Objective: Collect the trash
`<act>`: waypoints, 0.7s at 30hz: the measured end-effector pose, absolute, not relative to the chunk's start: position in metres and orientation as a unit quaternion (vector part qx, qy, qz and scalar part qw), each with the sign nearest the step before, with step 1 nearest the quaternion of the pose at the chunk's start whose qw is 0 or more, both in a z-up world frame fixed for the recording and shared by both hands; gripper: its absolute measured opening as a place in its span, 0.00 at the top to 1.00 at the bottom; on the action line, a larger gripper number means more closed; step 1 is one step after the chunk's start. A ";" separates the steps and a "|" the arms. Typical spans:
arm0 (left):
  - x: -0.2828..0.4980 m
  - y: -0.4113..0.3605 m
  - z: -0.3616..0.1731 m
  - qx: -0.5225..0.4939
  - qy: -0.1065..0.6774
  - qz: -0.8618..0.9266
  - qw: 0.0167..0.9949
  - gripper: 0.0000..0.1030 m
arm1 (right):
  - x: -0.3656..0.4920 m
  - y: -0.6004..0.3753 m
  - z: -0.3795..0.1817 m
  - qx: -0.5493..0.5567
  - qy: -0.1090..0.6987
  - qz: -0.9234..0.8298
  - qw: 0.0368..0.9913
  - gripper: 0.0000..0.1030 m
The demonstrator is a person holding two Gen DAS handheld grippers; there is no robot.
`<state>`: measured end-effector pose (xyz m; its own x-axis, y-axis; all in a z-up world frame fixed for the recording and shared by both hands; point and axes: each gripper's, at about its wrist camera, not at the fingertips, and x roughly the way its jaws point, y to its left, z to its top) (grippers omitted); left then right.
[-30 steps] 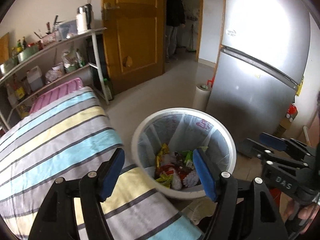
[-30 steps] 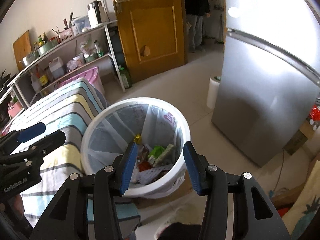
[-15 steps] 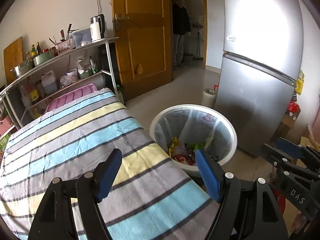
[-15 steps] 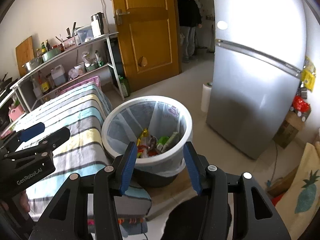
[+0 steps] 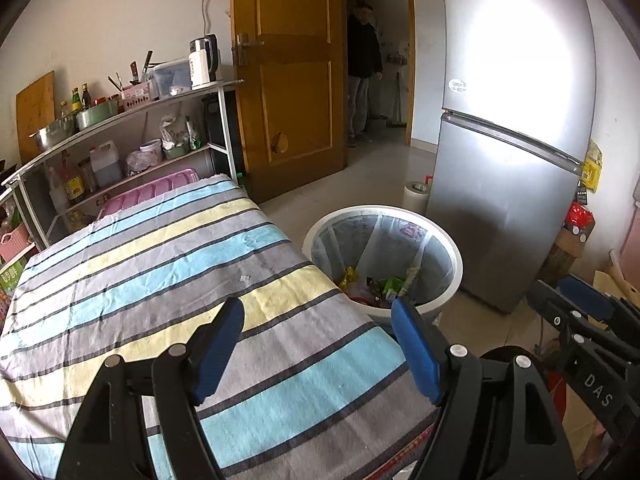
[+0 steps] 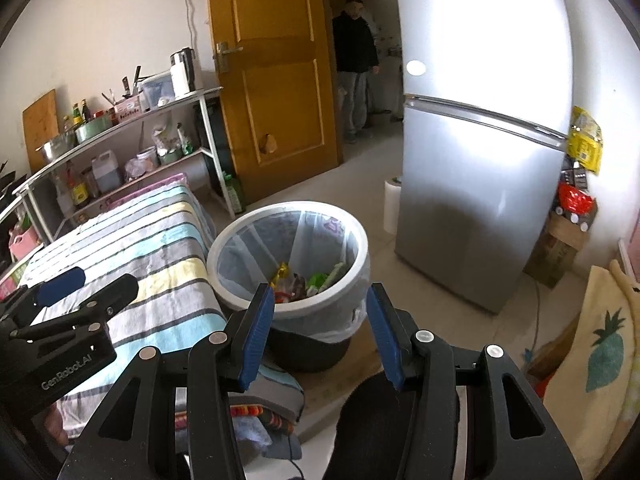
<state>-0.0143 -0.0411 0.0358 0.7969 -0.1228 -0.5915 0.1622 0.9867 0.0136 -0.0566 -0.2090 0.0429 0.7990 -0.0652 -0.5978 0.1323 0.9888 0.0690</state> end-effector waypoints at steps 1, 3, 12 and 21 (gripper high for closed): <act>-0.016 -0.041 0.036 0.031 0.308 -0.078 0.948 0.25 | -0.057 -0.208 0.043 0.052 0.314 -0.053 0.947 0.52; -0.019 -0.041 0.037 0.032 0.304 -0.080 0.949 0.25 | -0.059 -0.205 0.041 0.048 0.314 -0.052 0.947 0.52; -0.025 -0.043 0.039 0.041 0.299 -0.080 0.950 0.24 | -0.064 -0.203 0.041 0.049 0.308 -0.052 0.949 0.52; -0.026 -0.045 0.040 0.043 0.298 -0.079 0.950 0.24 | -0.066 -0.204 0.042 0.050 0.305 -0.052 0.950 0.52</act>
<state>-0.0263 -0.0447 0.0399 0.8100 -0.1245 -0.5731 0.1754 0.9839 0.0341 -0.0660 -0.2044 0.0421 0.8086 -0.0692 -0.5843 0.1296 0.9896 0.0622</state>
